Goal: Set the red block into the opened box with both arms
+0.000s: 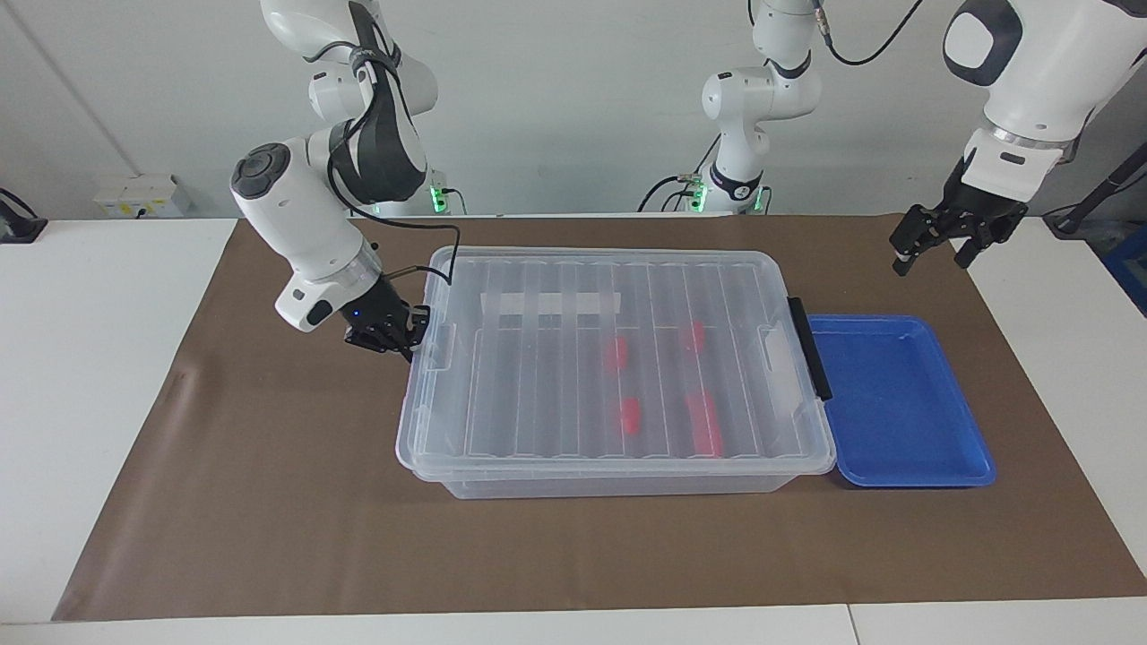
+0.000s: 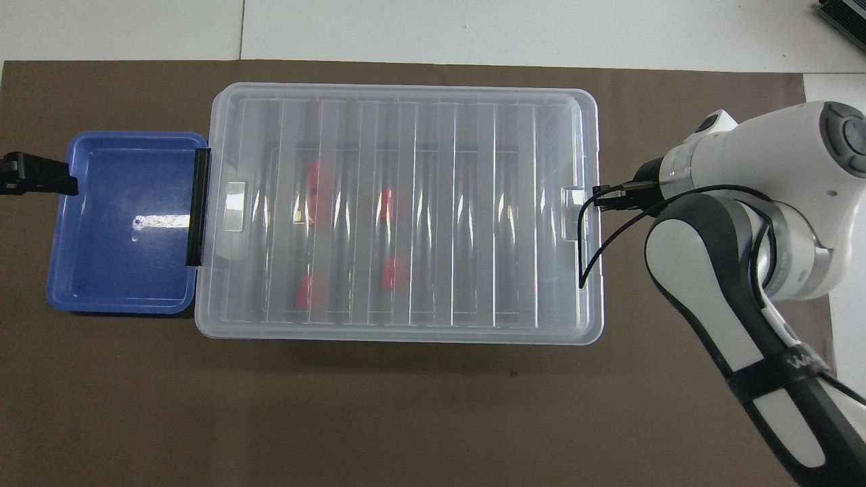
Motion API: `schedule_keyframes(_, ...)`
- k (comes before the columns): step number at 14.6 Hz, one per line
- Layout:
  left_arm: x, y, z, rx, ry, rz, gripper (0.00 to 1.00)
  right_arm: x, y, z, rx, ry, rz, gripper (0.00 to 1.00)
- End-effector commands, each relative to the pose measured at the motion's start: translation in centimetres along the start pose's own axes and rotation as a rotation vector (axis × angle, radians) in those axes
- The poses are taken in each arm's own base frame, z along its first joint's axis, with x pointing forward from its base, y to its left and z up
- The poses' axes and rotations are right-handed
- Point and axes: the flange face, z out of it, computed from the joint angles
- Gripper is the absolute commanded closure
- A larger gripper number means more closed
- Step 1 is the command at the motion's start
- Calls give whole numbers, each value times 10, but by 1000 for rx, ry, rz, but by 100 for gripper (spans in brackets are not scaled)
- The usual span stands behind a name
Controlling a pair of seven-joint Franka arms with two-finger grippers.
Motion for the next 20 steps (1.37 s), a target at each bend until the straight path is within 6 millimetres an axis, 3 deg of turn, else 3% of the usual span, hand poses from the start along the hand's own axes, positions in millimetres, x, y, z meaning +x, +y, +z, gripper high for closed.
schedule_keyframes(1, -3, -3, -7, -13, -5, 10, 0, -1, 9, 2, 3, 9, -15, 100)
schedule_keyframes(5, -3, -3, -7, -13, -3, 10, 0, 0, 18, -20, -183, 22, -100, 100)
schedule_keyframes(8, -1, 2, -8, -14, 10, 17, 0, -3, 20, -55, -264, 16, -81, 100)
schedule_keyframes(9, 0, 5, -8, -15, 16, 22, 0, -4, 26, -67, -265, 6, -45, 64)
schedule_keyframes(10, 0, 6, -8, -16, 18, 23, 0, -6, 26, -81, -267, 16, -18, 15)
schedule_keyframes(11, 0, 6, -8, -16, 19, 23, 0, -10, 28, -96, -268, 26, -1, 0)
schedule_keyframes(17, -1, 5, -8, -15, 18, 25, 0, -38, 35, -180, -323, -73, 101, 0)
schedule_keyframes(20, -1, 5, -10, -14, 15, 22, 0, -42, 37, -187, -309, -110, 125, 0)
